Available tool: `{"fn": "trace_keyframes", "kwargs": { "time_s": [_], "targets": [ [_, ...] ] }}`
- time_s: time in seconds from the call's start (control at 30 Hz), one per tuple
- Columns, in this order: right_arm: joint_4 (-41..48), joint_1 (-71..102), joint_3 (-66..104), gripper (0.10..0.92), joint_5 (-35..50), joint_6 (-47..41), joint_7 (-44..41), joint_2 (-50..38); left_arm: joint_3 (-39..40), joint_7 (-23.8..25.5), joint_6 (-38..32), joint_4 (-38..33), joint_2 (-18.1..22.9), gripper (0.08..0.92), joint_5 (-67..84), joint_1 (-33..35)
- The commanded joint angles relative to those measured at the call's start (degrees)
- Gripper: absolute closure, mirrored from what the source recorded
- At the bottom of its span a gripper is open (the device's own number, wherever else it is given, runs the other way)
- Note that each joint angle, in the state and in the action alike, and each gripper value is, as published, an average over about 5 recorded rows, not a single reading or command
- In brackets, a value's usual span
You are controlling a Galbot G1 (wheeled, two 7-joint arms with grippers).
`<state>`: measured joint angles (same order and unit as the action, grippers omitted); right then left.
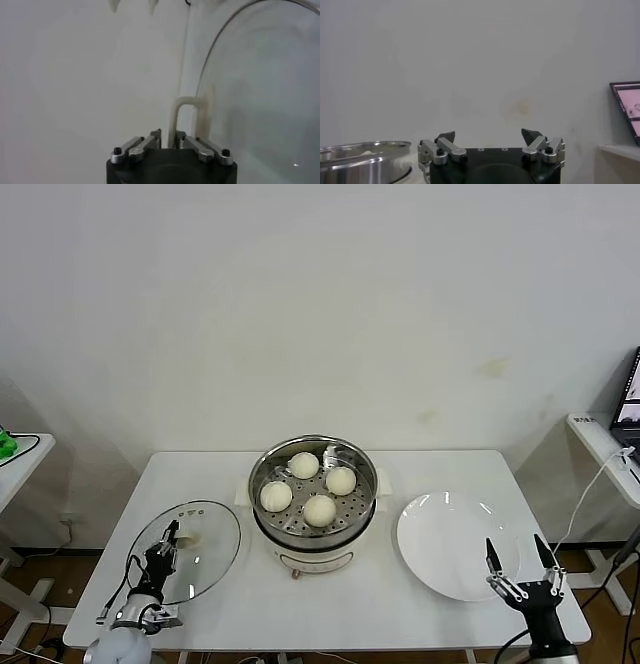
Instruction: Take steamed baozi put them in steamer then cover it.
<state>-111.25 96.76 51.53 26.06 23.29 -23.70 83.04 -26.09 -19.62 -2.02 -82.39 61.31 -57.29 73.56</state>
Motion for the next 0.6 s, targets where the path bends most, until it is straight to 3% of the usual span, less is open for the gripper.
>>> {"fn": "trace_keyframes", "kwargs": {
  "time_s": [0.03, 0.2, 0.37, 0.6],
  "targets": [
    [-0.3, -0.1, 0.0, 0.203, -1.6, -0.2, 0.8, -0.1, -3.9, -2.6, 1.1, -7.8, 0.1, 0.866, -6.2, 3.5],
    [-0.2, -0.6, 0.0, 0.202, -4.0, -0.9, 2.2, -0.4, -6.4, -0.3, 4.2, -15.1, -3.1, 0.866, -2.1, 5.9],
    [0.2, -0.9, 0.8, 0.203, -6.8, -3.2, 3.7, -1.2, -8.5, 3.8, 8.1, -22.0, -9.0, 0.866, 5.6, 7.0],
    [0.1, -0.3, 1.5, 0.203, -13.7, -11.8, 6.4, -2.0, -5.6, 10.0, 15.3, -28.4, -15.2, 0.866, 12.8, 2.9]
  ]
}}
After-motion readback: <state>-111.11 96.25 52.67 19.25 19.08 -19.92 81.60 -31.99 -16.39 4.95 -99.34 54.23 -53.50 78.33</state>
